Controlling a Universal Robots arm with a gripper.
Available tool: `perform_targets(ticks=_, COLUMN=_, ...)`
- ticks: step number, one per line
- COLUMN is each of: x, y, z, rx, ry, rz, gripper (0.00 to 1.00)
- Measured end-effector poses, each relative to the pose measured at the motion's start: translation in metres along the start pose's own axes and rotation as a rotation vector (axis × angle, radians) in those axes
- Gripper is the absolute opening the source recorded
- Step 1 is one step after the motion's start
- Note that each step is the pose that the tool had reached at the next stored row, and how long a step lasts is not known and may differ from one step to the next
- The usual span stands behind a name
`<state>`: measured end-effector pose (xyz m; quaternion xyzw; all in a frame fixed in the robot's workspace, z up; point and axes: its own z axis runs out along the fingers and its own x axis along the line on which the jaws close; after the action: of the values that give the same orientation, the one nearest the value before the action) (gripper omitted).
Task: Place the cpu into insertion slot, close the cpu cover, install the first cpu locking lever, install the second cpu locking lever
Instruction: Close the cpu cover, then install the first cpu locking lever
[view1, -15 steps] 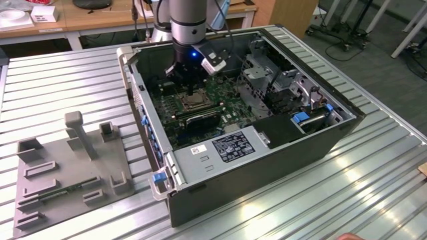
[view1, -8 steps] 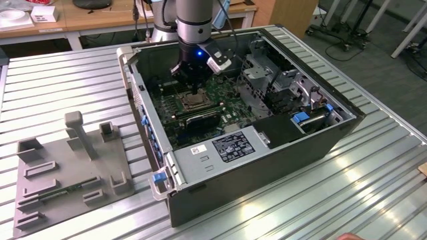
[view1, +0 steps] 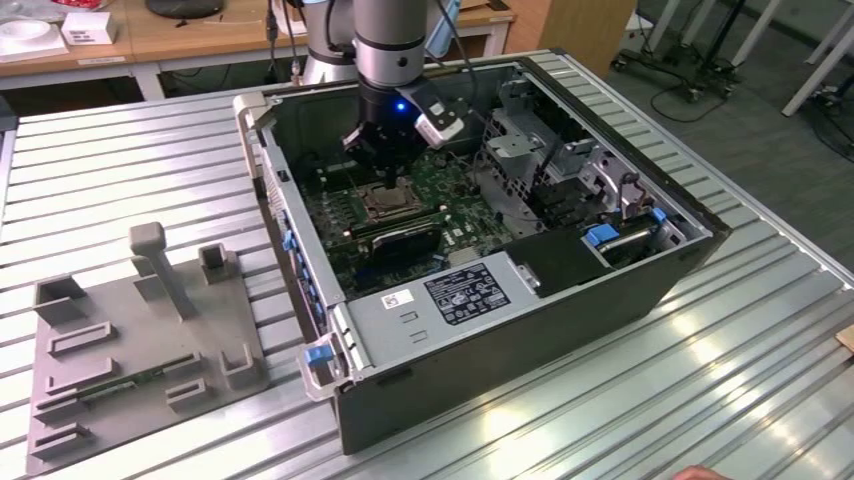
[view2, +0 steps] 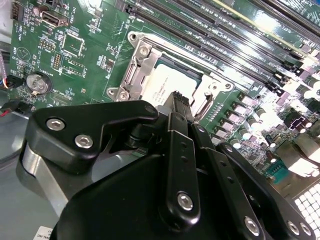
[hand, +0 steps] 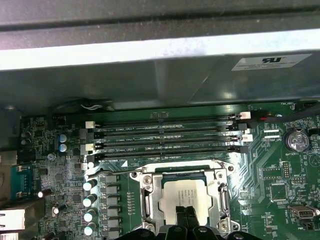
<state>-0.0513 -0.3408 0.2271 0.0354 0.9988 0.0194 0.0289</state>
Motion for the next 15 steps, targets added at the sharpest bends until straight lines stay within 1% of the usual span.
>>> perform_targets(ticks=12, x=-0.001, y=0.0001, z=0.0001, rx=0.0, ry=0.0, rz=0.0, gripper=0.1)
perform_targets(ticks=15, x=-0.0011, y=0.0002, z=-0.0019, rx=0.0001, ry=0.0, rz=0.0, gripper=0.1)
